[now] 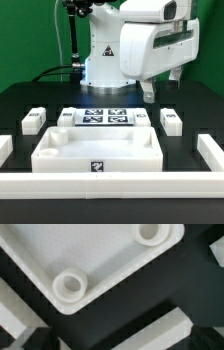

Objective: Assemble desk

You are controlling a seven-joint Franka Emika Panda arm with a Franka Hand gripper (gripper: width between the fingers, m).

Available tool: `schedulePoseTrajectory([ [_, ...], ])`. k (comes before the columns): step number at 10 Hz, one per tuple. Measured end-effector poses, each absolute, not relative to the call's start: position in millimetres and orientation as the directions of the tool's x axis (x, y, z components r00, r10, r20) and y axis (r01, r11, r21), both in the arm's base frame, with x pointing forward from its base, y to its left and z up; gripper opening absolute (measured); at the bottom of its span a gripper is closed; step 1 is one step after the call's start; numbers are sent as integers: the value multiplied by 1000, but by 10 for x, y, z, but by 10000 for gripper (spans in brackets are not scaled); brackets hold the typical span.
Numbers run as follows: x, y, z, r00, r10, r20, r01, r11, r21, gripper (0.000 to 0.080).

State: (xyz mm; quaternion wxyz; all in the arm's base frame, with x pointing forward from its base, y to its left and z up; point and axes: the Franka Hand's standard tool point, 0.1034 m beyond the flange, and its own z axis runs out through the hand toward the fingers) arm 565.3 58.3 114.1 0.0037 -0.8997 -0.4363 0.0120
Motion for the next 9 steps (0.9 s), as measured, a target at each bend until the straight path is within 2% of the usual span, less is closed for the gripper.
schedulePoseTrajectory([
  [9,5651,583,1134,619,785,-19,785,-619,-18,649],
])
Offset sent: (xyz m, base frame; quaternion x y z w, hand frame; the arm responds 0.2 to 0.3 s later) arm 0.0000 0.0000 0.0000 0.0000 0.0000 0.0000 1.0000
